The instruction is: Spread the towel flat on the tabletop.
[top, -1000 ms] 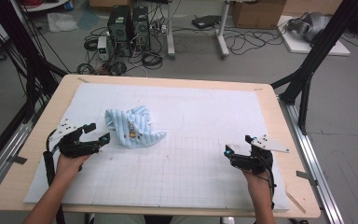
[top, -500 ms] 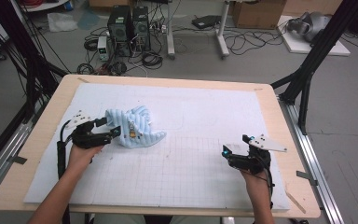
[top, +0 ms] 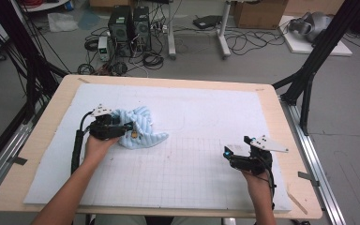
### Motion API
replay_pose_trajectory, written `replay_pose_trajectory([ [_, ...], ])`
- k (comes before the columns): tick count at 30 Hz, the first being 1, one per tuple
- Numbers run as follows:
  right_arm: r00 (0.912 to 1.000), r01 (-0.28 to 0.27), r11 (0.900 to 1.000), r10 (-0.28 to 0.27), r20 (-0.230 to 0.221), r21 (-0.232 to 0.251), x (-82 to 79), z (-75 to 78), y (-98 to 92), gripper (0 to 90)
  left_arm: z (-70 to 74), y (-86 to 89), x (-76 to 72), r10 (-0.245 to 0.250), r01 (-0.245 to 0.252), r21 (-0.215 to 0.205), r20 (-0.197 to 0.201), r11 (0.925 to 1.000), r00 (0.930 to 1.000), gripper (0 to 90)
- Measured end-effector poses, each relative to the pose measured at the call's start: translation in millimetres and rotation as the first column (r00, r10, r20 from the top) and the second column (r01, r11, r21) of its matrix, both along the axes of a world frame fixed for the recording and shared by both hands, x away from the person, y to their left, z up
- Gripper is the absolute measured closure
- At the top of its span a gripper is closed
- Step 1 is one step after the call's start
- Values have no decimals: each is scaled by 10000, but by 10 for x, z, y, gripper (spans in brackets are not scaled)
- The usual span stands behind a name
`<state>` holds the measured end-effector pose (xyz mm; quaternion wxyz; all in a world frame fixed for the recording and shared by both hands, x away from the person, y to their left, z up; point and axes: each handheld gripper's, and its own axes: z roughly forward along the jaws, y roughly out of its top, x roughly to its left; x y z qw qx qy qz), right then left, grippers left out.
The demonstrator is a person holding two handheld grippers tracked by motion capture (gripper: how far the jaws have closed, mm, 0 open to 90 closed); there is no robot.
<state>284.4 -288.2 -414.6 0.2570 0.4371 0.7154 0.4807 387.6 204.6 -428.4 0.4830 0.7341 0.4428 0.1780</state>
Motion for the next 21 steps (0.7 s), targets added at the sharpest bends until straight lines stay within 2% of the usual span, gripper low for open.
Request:
replay_pose_trajectory([
  [1,10000,8,10000,-8,-2,2,-1,1,0,99,5,7,-6,-136,135,64,108,9999,9998,525],
  [2,10000,7,10000,-7,-7,28,-2,2,0,99,13,13,-13,-316,313,133,223,9994,9993,696],
  [3,10000,7,10000,-7,-12,35,-1,2,-1,99,28,26,-30,-661,650,242,449,9976,9968,738],
  [4,10000,18,10000,-18,-23,59,0,1,0,99,28,26,-30,-661,650,242,449,9976,9968,761],
  [5,10000,23,10000,-22,-39,51,0,1,0,99,50,30,-50,-876,864,224,586,9960,9944,771],
  [6,10000,20,10000,-20,-42,42,0,1,0,99,50,30,-50,-876,864,224,586,9960,9944,777],
  [7,10000,12,10000,-11,-44,73,1,-2,2,99,84,30,-81,-981,980,39,644,9952,9931,779],
  [10,10000,-14,9999,15,-69,123,-1,3,12,99,134,30,-125,-1207,1221,-143,744,9924,9899,781],
  [11,10000,-47,9999,48,-71,134,0,5,21,99,192,28,-181,-1464,1490,-242,849,9885,9856,781],
  [12,10000,-47,9999,48,-71,134,0,5,21,99,192,28,-181,-1464,1490,-242,849,9885,9856,781],
  [15,9997,-213,9997,214,-85,98,16,10,84,99,269,28,-270,-1805,1847,-334,1015,9822,9783,782],
  [17,9993,-342,9994,343,-148,84,27,8,136,99,308,28,-365,-2150,2209,-467,1067,9742,9708,781],
  [18,9993,-342,9994,343,-148,84,27,8,136,99,308,28,-365,-2150,2209,-467,1067,9742,9708,781],
  [21,9971,-718,9974,718,-255,40,41,17,277,99,302,40,-467,-2399,2475,-630,1082,9668,9648,781],
])
